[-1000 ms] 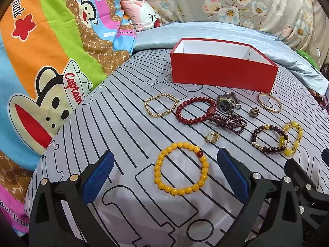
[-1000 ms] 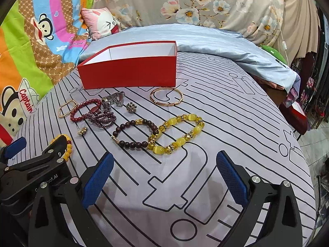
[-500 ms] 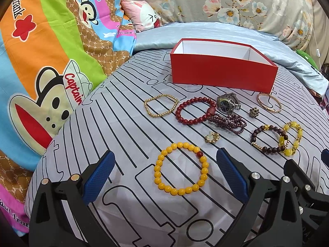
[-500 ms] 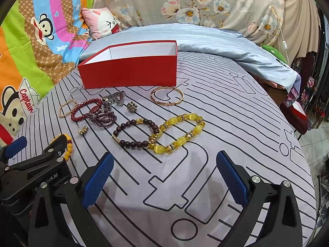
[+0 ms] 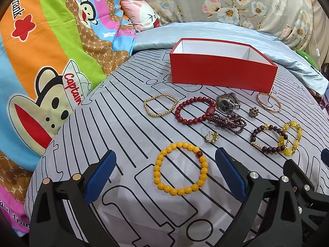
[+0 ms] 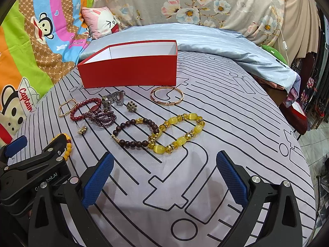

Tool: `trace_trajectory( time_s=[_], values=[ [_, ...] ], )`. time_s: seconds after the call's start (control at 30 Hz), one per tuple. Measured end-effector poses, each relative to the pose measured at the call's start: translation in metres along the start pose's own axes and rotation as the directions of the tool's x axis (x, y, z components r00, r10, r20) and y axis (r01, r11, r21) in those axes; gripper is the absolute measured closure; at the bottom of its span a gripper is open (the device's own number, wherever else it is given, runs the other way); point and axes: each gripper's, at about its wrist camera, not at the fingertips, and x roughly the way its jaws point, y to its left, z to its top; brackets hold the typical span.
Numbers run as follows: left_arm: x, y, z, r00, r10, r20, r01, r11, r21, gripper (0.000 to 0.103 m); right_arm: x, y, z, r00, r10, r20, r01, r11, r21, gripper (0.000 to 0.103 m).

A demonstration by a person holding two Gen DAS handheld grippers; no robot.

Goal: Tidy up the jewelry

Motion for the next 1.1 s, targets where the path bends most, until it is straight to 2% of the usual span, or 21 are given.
trace_trajectory(
  time_s=[0.3,1.1],
  values=[
    [-0.006,0.001,0.000,1.000,0.002,0.013,-0.001,1.000,-0.007,0.011,-0.003,0.001,0.000,1.000,-0.001,0.004,0.001,1.000,-0.007,0.007],
    [-0.024,-0.001,-0.001,1.000,0.004,-0.028,-0.003,1.000,0.023,0.011,-0.022,-0.003,-0.005,0.999,-0.019,-0.026,0.019,1.000,-0.010,0.007]
  ],
)
